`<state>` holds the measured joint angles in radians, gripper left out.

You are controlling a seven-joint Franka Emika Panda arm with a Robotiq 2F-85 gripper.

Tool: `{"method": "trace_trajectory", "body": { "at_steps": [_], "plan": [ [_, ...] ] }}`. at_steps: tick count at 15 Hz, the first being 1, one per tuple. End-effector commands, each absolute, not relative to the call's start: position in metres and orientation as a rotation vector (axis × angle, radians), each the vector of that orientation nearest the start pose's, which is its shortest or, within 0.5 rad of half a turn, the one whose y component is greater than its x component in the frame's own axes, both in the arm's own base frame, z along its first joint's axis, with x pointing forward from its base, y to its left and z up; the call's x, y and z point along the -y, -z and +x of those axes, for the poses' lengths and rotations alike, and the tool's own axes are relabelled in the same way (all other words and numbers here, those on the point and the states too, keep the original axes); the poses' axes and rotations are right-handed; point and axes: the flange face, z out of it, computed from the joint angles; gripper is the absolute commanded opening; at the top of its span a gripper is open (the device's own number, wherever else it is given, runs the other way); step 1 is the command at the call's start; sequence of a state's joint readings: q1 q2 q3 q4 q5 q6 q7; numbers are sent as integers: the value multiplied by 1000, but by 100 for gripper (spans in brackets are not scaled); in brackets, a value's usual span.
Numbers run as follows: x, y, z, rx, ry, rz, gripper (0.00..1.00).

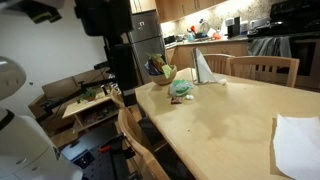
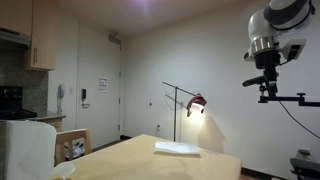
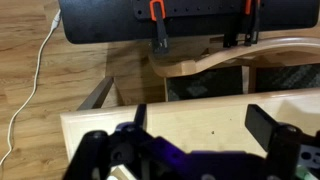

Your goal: Pick up the marshmallow from the table and place it in the pack

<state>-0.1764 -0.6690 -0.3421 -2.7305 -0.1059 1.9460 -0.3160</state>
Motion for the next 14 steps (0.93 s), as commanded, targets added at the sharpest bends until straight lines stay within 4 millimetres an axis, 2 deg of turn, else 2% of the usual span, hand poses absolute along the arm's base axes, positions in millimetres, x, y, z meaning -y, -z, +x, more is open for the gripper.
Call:
{"method": "trace_trajectory", "body": {
  "at_steps": [1, 8, 10, 14],
  "plan": [
    [159, -396, 283, -107, -130, -2979, 100],
    [157, -399, 285, -90, -136, -3003, 100],
    [148, -405, 290, -68, -145, -3053, 100],
    [118, -425, 300, 186, -123, -3186, 100]
  ]
}}
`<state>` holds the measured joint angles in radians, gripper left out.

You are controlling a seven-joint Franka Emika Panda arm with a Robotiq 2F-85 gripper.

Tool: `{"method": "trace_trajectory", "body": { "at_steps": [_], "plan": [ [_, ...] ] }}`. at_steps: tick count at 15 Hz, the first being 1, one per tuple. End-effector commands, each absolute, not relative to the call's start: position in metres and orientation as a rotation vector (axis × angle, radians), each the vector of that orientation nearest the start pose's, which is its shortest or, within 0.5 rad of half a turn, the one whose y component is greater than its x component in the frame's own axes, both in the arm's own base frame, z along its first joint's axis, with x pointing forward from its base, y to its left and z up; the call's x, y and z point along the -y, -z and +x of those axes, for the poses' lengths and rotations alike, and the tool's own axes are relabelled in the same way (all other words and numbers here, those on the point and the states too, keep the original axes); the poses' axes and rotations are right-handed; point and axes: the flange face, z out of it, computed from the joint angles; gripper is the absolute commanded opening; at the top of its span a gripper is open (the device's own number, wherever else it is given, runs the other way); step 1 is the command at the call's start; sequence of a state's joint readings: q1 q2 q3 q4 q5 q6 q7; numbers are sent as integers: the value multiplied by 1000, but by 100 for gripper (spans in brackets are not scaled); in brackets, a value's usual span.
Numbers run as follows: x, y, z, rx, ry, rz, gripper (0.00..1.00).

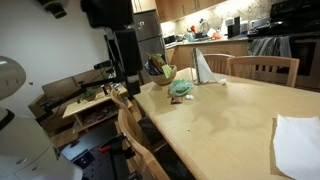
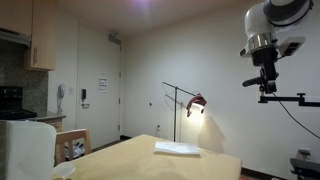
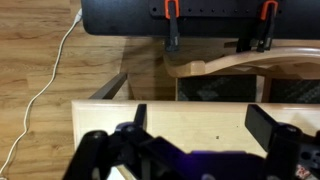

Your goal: Pick up the marshmallow from the table and place it in the pack

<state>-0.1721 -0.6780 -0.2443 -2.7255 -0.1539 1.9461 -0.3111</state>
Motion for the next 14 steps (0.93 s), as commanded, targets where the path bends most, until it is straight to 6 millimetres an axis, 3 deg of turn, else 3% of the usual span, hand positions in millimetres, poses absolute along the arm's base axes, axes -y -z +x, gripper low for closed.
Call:
{"method": "trace_trajectory", "body": {
  "at_steps": [1, 7, 14],
  "plan": [
    [112, -431, 303, 266, -116, -3211, 100],
    [83, -455, 318, 775, -50, -3258, 100],
    [76, -464, 330, 1371, 131, -3165, 100]
  ]
}}
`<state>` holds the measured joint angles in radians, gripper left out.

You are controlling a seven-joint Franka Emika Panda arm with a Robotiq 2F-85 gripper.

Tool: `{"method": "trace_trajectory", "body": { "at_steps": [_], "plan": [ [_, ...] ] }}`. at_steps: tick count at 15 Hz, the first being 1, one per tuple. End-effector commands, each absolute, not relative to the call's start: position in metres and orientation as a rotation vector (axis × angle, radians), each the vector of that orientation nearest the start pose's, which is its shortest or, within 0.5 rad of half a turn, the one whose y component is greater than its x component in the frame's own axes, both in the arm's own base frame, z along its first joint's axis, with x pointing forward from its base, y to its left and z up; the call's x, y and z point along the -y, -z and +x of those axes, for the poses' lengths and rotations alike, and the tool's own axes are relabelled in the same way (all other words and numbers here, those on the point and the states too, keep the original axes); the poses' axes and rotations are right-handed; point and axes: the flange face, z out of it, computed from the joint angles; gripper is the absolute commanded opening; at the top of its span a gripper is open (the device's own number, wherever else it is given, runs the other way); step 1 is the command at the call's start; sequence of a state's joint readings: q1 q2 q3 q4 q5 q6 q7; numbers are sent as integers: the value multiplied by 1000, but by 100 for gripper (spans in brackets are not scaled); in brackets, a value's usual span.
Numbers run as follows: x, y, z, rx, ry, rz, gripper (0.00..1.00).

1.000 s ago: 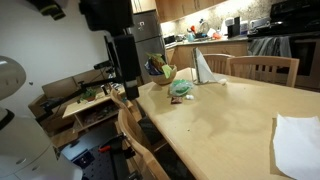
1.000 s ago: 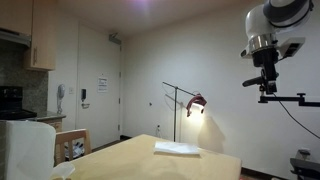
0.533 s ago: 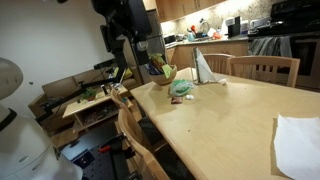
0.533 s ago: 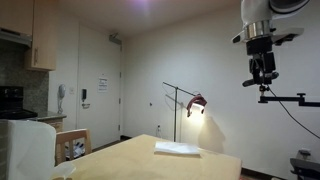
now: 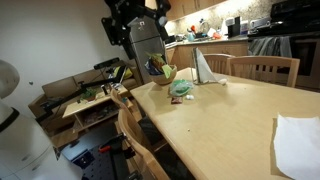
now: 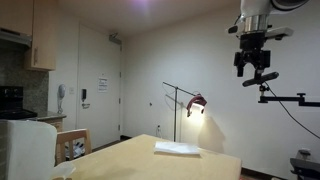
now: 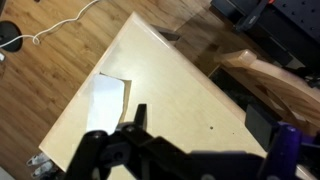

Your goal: Pick up the marshmallow from the table and place it in the pack

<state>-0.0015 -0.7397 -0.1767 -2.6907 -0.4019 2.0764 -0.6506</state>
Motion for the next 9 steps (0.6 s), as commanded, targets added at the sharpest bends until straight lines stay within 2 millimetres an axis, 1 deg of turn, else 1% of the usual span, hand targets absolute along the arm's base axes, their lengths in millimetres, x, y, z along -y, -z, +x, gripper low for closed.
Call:
{"method": "trace_trajectory", "body": {
  "at_steps": [1, 3, 5, 6, 7, 8, 9],
  "plan": [
    [78, -461, 333, 1224, 62, -3199, 100],
    [77, -463, 334, 1301, 86, -3176, 100],
    [76, -464, 334, 1310, 91, -3174, 100],
    [74, -463, 338, 1378, 109, -3145, 100],
    [66, -464, 342, 1500, 155, -3097, 100],
    [54, -466, 345, 1604, 193, -3059, 100],
    [43, -468, 348, 1685, 216, -3026, 100]
  ]
}}
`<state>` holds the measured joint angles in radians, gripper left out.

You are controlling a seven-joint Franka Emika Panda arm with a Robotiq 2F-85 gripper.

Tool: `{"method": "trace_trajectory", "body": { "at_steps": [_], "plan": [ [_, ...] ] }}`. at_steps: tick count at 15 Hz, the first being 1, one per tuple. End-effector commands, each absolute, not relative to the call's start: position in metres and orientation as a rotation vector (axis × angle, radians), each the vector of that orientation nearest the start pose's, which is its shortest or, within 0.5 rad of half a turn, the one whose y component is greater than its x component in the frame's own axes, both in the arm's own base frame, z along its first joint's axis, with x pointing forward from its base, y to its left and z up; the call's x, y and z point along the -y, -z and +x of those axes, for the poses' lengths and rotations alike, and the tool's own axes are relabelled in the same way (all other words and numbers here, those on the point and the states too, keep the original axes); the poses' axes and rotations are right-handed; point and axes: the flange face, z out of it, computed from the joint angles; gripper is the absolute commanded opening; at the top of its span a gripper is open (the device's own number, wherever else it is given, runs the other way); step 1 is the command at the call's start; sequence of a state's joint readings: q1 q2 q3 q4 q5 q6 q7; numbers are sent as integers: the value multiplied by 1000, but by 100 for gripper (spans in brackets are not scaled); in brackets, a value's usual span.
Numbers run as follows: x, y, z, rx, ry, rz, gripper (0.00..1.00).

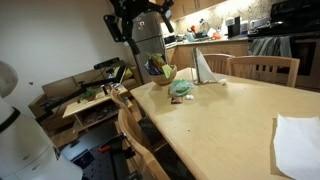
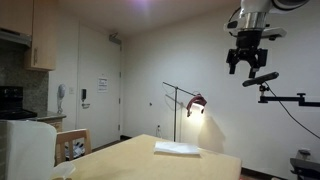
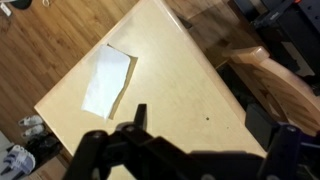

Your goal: Pick up the marshmallow from the table and place it in the pack

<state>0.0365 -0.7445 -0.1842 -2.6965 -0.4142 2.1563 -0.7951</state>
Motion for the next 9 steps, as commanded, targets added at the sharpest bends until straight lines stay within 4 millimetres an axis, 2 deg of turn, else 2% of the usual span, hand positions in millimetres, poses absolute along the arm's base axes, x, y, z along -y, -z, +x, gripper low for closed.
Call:
{"method": "trace_trajectory", "body": {
  "at_steps": [1, 5, 9],
  "plan": [
    [30, -471, 350, 1772, 250, -2988, 100],
    [-12, -482, 357, 2099, 376, -2811, 100],
    [-34, -496, 357, 2394, 536, -2610, 100]
  ]
}}
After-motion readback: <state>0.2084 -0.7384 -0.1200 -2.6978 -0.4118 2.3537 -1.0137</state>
